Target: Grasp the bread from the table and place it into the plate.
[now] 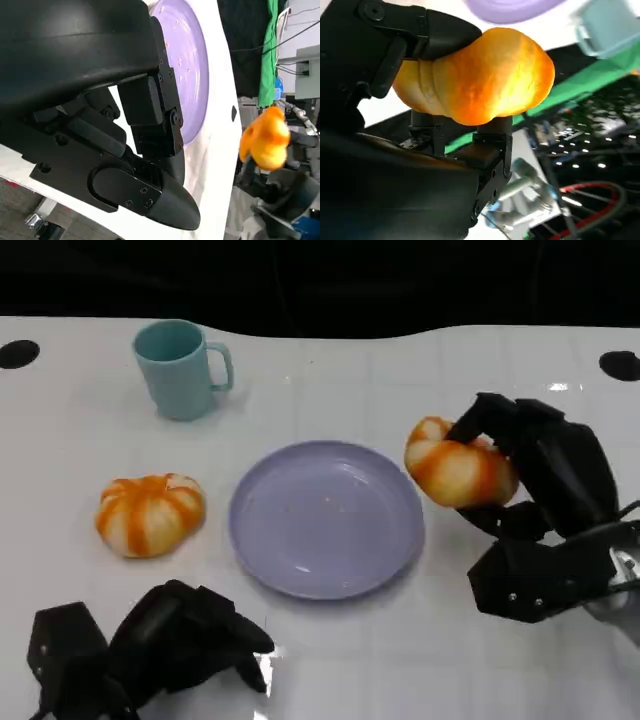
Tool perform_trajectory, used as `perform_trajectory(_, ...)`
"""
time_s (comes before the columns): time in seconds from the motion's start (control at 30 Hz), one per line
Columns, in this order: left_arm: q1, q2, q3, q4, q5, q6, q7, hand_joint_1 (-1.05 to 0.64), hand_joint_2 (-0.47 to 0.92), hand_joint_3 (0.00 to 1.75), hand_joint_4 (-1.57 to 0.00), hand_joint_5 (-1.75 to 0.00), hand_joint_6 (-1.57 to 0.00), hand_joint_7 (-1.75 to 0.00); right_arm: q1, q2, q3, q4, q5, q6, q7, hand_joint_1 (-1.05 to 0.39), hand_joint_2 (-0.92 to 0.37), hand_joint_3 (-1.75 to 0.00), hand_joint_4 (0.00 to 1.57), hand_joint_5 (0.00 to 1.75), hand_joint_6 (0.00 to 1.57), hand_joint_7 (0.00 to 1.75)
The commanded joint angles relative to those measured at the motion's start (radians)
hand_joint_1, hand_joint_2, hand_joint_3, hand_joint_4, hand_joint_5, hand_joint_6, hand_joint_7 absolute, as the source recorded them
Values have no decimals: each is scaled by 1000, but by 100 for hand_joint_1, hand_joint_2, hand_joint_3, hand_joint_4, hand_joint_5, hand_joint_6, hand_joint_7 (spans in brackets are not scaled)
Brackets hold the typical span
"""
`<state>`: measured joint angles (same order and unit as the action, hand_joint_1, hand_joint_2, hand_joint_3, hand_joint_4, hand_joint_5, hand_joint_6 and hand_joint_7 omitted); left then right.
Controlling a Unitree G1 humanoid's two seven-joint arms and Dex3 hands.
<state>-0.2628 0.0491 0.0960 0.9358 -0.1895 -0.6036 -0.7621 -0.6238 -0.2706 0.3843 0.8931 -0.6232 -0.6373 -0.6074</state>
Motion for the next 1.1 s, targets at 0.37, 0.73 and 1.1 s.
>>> perform_trajectory(0.37,-4,14,0,-2,-2,-8,8,-105,85,0,-124,-91,-156,-4,-26,96,32,-94,-26,-1,136,-13,-10,-168,107,175,83,169)
perform_trajectory(0.73,-1,7,-5,-1,-2,-17,2,-105,85,0,-125,-91,-156,-4,-121,190,75,64,-41,17,173,-7,-15,-157,103,175,83,166)
perform_trajectory(1.1,12,7,-14,-21,1,-11,15,-105,85,0,-125,-91,-157,-4,-129,206,36,108,78,76,435,-27,-51,-93,51,123,56,74)
